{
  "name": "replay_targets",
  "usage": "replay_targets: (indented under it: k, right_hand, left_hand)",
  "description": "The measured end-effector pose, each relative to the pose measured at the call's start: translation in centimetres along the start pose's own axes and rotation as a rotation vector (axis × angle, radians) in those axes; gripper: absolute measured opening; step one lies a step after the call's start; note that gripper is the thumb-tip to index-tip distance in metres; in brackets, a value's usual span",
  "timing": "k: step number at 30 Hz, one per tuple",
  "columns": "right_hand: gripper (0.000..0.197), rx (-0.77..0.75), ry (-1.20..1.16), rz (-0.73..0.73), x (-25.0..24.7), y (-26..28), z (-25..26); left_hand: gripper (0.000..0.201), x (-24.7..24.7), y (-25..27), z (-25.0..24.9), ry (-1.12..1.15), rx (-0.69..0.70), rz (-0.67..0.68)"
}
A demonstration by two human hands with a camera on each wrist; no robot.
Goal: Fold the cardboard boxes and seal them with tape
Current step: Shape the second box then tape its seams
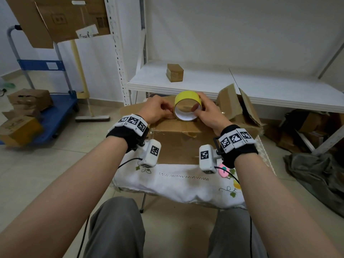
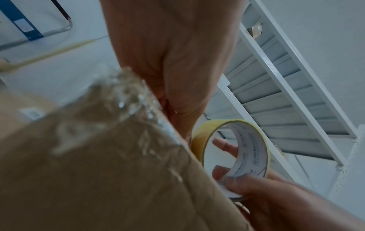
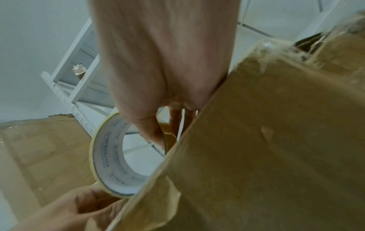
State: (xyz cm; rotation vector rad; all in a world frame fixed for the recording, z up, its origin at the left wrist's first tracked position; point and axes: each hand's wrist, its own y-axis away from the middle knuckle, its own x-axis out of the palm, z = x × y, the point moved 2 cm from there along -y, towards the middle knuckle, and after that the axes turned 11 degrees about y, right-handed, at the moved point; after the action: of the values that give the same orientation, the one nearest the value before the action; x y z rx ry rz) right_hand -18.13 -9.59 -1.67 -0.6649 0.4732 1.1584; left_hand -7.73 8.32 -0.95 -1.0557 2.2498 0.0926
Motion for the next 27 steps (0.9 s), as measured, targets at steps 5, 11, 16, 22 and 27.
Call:
replay_targets:
  k: [5, 11, 16, 22, 27]
  right_hand:
    - [0.064, 0.026, -0.136, -0.045, 0.0, -0.2, 0.1]
    - [0.078, 0.059, -0.197, -0.287, -1.4, -0.4, -1.4]
    - [0.086, 0.098, -0.046, -0.486, -2.5, -0.3, -2.1]
    - [0.076, 0.083, -0.107, -0.409, -2.6, 0.1, -1.9]
    - [0.070, 0.098, -0.123, -0.393, -1.7, 0.9, -2.9]
  left_hand:
    - [0.021, 0.0, 0.2, 0.1, 0.045, -0.039, 0.044]
    - [0.020, 0.0, 0.4, -0.1, 0.022, -0.045, 0.066]
    - [0.021, 0.2, 0.3, 0.0, -0.035, -0.041, 0.043]
    - [0.019, 1.1, -0.1, -0.5, -0.069, -0.051, 0.088]
    - [0.013, 2.0, 0.1, -0.8, -0.164, 0.081, 0.124]
